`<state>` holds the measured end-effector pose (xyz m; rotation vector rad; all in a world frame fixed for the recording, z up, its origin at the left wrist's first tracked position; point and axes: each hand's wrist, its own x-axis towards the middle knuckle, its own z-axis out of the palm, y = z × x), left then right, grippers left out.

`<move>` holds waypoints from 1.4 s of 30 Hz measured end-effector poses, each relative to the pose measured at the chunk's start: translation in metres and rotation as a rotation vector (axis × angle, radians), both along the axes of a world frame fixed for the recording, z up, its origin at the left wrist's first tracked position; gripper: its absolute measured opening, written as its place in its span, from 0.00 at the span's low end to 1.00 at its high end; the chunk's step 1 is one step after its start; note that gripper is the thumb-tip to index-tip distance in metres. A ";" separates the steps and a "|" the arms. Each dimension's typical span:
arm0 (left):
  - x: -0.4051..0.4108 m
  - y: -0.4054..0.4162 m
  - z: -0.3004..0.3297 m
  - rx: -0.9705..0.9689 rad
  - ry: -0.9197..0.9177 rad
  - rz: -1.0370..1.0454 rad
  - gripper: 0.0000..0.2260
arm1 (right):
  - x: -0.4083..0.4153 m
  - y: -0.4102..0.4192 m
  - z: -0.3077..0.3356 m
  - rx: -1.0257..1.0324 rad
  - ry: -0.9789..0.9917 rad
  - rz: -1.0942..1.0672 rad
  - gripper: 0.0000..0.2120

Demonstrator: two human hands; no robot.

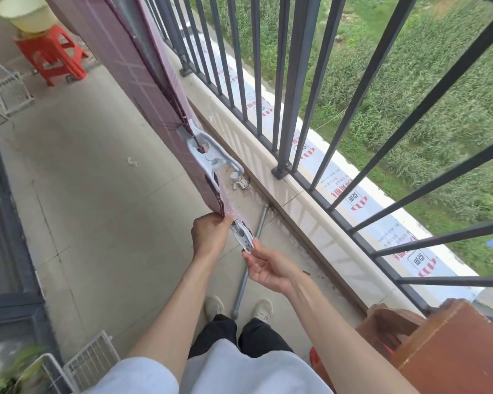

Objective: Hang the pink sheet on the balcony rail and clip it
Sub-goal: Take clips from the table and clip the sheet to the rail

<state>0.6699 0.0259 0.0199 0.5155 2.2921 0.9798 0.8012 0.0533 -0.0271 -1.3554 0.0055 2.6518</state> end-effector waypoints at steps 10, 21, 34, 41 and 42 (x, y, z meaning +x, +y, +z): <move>-0.018 0.005 -0.005 -0.017 -0.029 0.021 0.17 | -0.029 0.017 -0.010 -0.004 0.009 0.007 0.10; -0.049 -0.011 0.003 -0.047 -0.152 0.065 0.17 | -0.064 -0.006 -0.001 -0.066 0.071 -0.042 0.12; -0.062 -0.039 0.023 -0.104 -0.145 -0.046 0.15 | -0.077 -0.034 0.014 0.049 0.014 -0.013 0.17; -0.067 -0.066 0.028 -0.034 0.008 -0.266 0.07 | -0.077 -0.046 0.030 0.290 -0.144 0.122 0.20; -0.070 -0.072 0.024 -0.044 0.039 -0.319 0.07 | -0.075 -0.049 0.033 0.359 -0.207 0.162 0.19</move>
